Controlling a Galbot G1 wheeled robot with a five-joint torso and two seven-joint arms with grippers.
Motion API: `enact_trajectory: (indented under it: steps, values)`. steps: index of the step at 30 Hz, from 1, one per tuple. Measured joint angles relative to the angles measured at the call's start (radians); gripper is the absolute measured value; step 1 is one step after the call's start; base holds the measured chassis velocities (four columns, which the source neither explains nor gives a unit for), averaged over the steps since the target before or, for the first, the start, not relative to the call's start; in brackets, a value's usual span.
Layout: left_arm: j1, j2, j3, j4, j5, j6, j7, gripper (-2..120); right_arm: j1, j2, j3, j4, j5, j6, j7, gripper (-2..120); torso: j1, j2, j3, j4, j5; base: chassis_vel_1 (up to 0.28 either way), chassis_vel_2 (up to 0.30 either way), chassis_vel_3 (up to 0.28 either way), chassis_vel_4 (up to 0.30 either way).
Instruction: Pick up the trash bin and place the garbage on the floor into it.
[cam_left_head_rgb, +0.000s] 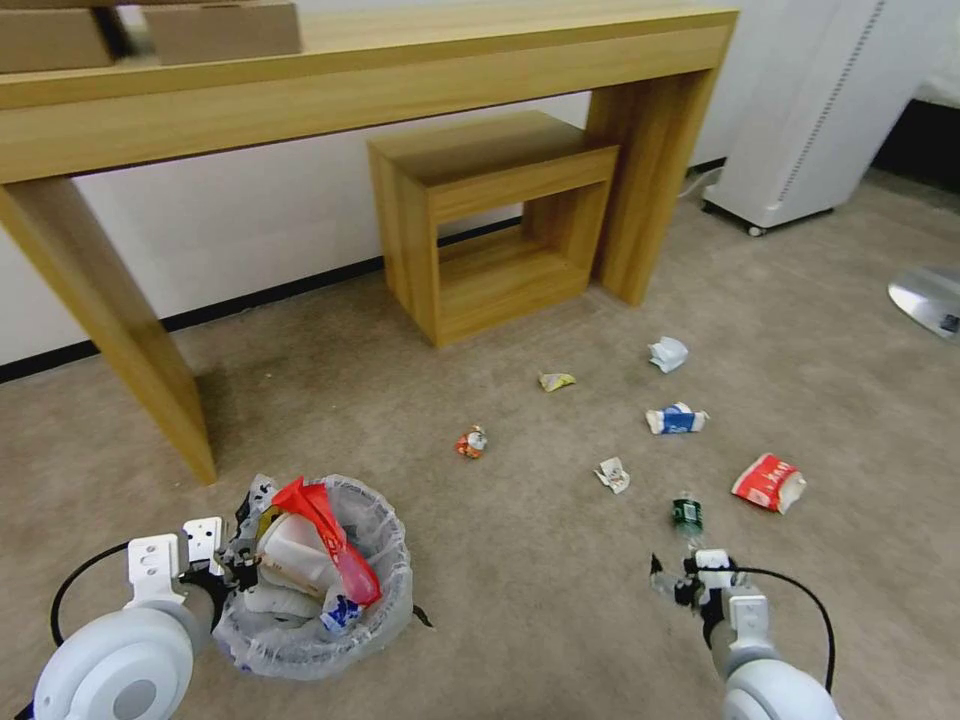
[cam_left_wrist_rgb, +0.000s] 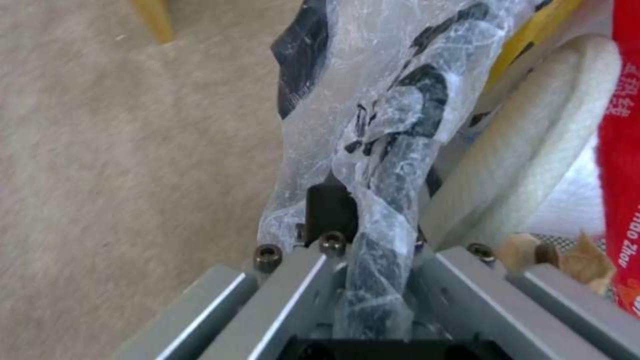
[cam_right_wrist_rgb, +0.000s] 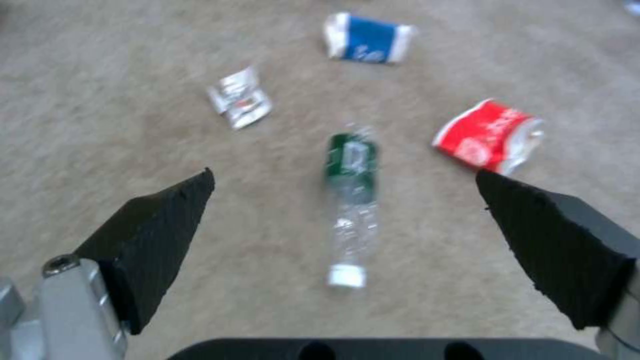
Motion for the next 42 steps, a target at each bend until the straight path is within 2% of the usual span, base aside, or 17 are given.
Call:
enact_trajectory:
  steps: [9, 12, 28, 42]
  values:
    - [-0.001, 0.022, -0.009, -0.014, -0.037, -0.001, -0.006, 0, 0.017, -0.006, 0.041, 0.0, -0.07, 0.088, -0.049, 100, 0.0, 0.0, 0.0, -0.0005, -0.0001, -0.021, -0.014, -0.018, -0.017]
    - [0.0, 0.029, -0.01, -0.016, -0.05, -0.005, -0.014, 0, 0.006, -0.005, 0.052, 0.012, -0.084, 0.139, -0.098, 100, 0.0, 0.0, 0.0, 0.0001, -0.0001, 0.0, 0.0, 0.0, 0.0]
    - [0.008, 0.031, -0.004, -0.021, -0.053, -0.013, -0.017, 0, 0.0, 0.033, 0.042, 0.0, -0.06, 0.192, -0.129, 100, 0.0, 0.0, 0.0, 0.0, -0.0002, -0.013, 0.011, 0.011, -0.013]
    - [0.023, 0.011, -0.002, -0.026, -0.035, -0.013, -0.017, 0, 0.014, 0.029, 0.026, -0.003, -0.052, 0.201, -0.123, 100, 0.0, 0.0, 0.0, 0.0, -0.0002, -0.159, 0.161, 0.159, -0.158]
